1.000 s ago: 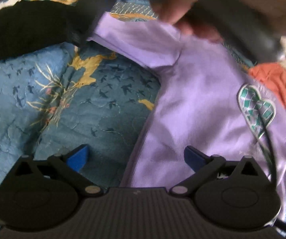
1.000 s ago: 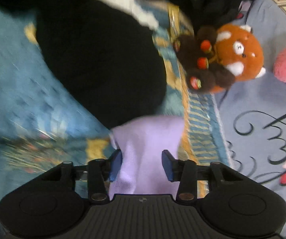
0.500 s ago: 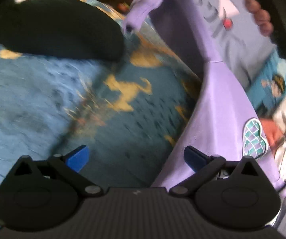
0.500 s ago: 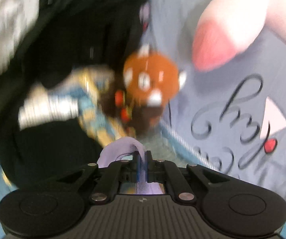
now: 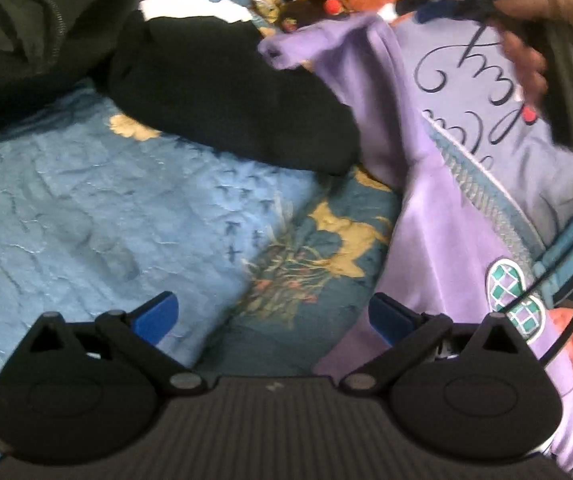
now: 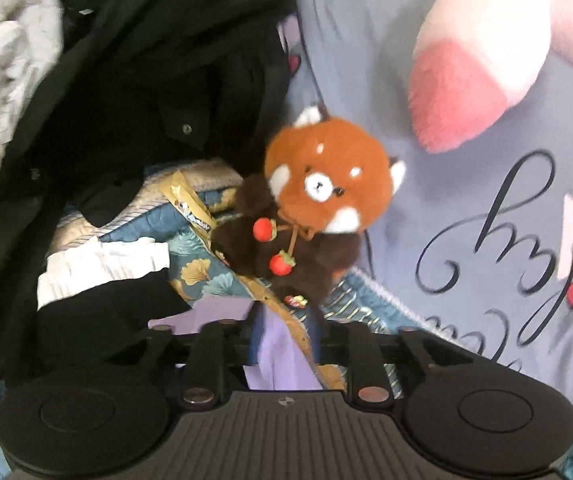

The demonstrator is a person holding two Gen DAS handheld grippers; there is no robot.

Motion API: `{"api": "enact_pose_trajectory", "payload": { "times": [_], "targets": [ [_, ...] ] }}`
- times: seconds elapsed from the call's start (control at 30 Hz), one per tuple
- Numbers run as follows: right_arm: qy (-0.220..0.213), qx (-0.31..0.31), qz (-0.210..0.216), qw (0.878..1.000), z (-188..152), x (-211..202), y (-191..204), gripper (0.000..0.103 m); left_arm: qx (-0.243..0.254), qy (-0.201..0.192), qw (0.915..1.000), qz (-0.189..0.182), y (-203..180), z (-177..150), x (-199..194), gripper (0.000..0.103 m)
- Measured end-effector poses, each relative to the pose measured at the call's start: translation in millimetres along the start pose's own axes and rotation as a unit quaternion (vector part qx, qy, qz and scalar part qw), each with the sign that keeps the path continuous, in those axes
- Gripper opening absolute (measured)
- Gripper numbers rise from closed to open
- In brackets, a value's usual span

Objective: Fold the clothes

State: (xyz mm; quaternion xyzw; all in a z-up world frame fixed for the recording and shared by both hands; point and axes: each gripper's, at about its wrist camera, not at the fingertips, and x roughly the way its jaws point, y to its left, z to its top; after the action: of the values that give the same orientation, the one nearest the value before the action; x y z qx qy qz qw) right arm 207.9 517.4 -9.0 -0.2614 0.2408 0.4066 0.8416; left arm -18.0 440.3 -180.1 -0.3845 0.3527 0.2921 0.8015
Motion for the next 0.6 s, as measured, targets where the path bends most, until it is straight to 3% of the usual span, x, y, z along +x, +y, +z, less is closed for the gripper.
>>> {"api": "enact_pose_trajectory", "payload": {
  "times": [0.13, 0.23, 0.4, 0.5, 0.6],
  "targets": [
    [-0.019, 0.032, 0.010, 0.999, -20.8, -52.9, -38.0, 0.034, 0.005, 0.003, 1.0000, -0.008, 1.5, 0.7, 2.1, 0.102],
    [-0.007, 0.114, 0.014, 0.993, -69.7, -105.3, -81.0, 0.037, 0.005, 0.013, 0.9996, -0.024, 3.7, 3.2, 2.6, 0.102],
    [0.063, 0.210, 0.034, 0.975, -205.5, -198.1, -126.4, 0.037, 0.005, 0.066, 0.9932, -0.096, 11.6, 4.5, 11.1, 0.102],
    [0.100, 0.267, 0.025, 0.958, -293.6, -253.8, -134.0, 0.041, 0.044, 0.111, 0.9784, -0.169, 7.0, 2.9, 13.1, 0.102],
    [0.129, 0.344, 0.019, 0.930, -368.3, -290.9, -126.8, 0.050, 0.083, 0.142, 0.9654, -0.202, 2.3, 0.6, 14.9, 0.103]
  ]
}}
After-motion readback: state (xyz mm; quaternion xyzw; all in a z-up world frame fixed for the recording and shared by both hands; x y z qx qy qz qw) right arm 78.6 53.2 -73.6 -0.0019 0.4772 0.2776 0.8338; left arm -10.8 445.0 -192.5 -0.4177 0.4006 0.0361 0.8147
